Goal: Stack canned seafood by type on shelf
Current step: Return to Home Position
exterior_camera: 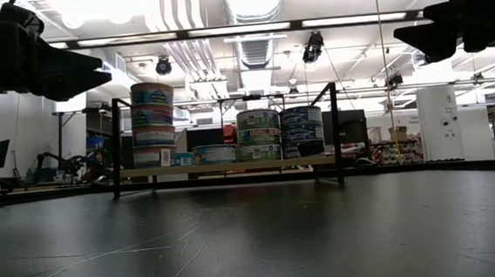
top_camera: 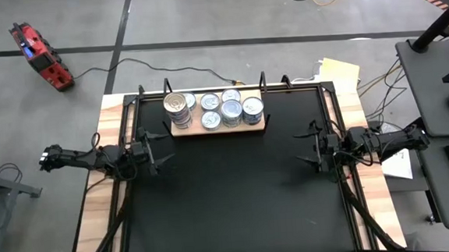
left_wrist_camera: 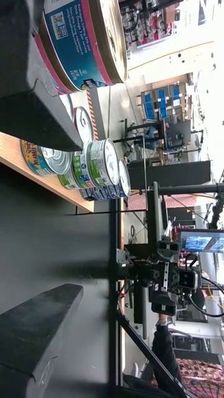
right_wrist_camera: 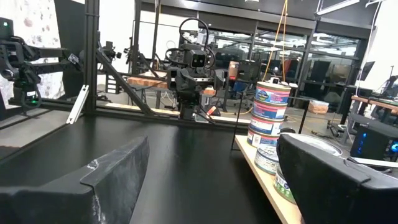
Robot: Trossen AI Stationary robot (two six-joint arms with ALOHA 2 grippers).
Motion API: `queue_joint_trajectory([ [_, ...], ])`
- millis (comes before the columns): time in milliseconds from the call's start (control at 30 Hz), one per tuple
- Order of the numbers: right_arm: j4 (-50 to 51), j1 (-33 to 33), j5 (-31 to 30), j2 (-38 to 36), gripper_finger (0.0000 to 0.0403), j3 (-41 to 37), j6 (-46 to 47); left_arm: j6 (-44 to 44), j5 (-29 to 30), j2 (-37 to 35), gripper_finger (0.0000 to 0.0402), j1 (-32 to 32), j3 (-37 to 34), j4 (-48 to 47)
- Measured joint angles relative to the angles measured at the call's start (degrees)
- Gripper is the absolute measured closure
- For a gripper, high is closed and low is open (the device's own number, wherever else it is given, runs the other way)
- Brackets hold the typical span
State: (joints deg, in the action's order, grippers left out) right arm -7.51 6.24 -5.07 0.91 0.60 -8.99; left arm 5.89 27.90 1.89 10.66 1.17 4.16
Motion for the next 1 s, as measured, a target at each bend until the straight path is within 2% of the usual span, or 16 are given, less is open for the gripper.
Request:
queue_joint_trajectory([
  [300,0.0,0.0,0.0,0.0,0.0053,0.0,0.0,0.0,0.0,0.0,0.0051,0.0,0.0,0.0],
  [1000,0.0,0.0,0.0,0.0,0.0077,0.0,0.0,0.0,0.0,0.0,0.0051,0.0,0.0,0.0],
])
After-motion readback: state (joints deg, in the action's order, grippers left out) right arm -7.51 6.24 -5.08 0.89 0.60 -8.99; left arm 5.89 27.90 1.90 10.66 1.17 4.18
